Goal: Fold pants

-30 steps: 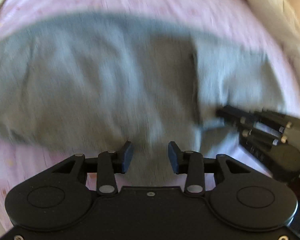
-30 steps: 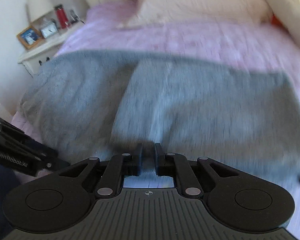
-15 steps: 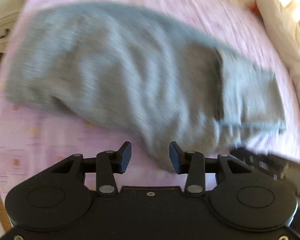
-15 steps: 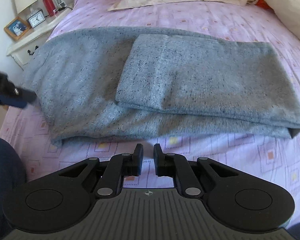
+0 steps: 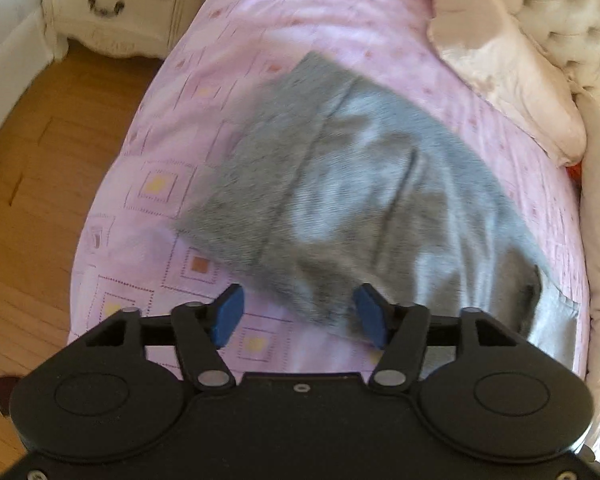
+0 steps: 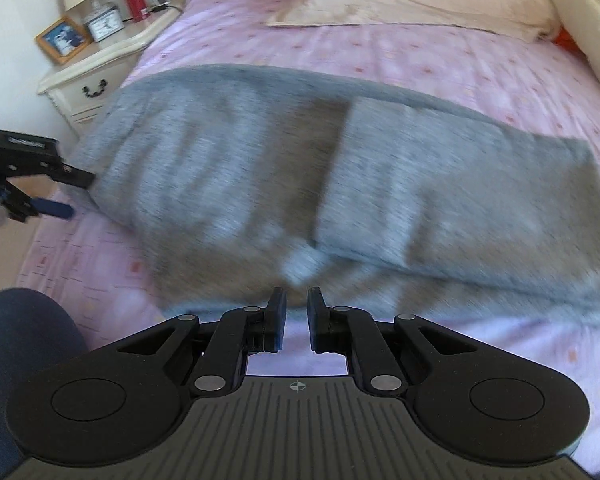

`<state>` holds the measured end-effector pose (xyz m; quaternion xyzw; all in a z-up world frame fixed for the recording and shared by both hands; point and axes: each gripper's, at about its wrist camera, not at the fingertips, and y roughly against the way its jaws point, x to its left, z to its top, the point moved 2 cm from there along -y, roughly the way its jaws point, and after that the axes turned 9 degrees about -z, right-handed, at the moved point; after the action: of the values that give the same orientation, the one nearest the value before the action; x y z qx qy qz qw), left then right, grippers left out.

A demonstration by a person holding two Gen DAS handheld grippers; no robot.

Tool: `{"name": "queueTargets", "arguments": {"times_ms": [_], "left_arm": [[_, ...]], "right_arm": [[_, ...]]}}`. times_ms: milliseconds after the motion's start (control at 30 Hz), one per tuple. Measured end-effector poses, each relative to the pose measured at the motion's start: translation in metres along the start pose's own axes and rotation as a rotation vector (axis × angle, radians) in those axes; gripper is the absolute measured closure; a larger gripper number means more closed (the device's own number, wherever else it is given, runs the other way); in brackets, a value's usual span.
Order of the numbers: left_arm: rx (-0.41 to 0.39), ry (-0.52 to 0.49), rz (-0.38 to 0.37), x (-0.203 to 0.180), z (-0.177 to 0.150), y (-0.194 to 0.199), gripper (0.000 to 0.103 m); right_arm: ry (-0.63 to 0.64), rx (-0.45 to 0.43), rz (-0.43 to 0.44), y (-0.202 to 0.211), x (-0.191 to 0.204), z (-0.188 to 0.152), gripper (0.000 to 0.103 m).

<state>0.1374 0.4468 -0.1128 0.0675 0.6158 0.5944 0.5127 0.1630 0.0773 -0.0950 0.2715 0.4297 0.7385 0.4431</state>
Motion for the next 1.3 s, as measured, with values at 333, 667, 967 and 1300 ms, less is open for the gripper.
{"name": "queueTargets", "arguments": {"times_ms": [333, 667, 967, 1300], "left_arm": [[-0.071, 0.100, -0.130, 0.012, 0.020, -0.014, 0.002], [-0.120, 0.242, -0.097, 0.023, 0.038, -0.010, 0.043], [-0.179, -0.031, -0.039, -0.042, 0.044, 0.032, 0.054], [-0.246, -0.224, -0.002, -0.115, 0.038, 0.062, 0.055]], "right_arm": [[0.045, 0.006, 0.056, -0.017, 0.029, 0.022, 0.091], [0.002, -0.054, 0.069, -0.008, 0.014, 0.024, 0.091], [-0.142, -0.268, -0.085, -0.020, -0.044, 0.076, 0.091], [-0.150, -0.246, -0.165, -0.102, -0.053, 0.112, 0.092]]}}
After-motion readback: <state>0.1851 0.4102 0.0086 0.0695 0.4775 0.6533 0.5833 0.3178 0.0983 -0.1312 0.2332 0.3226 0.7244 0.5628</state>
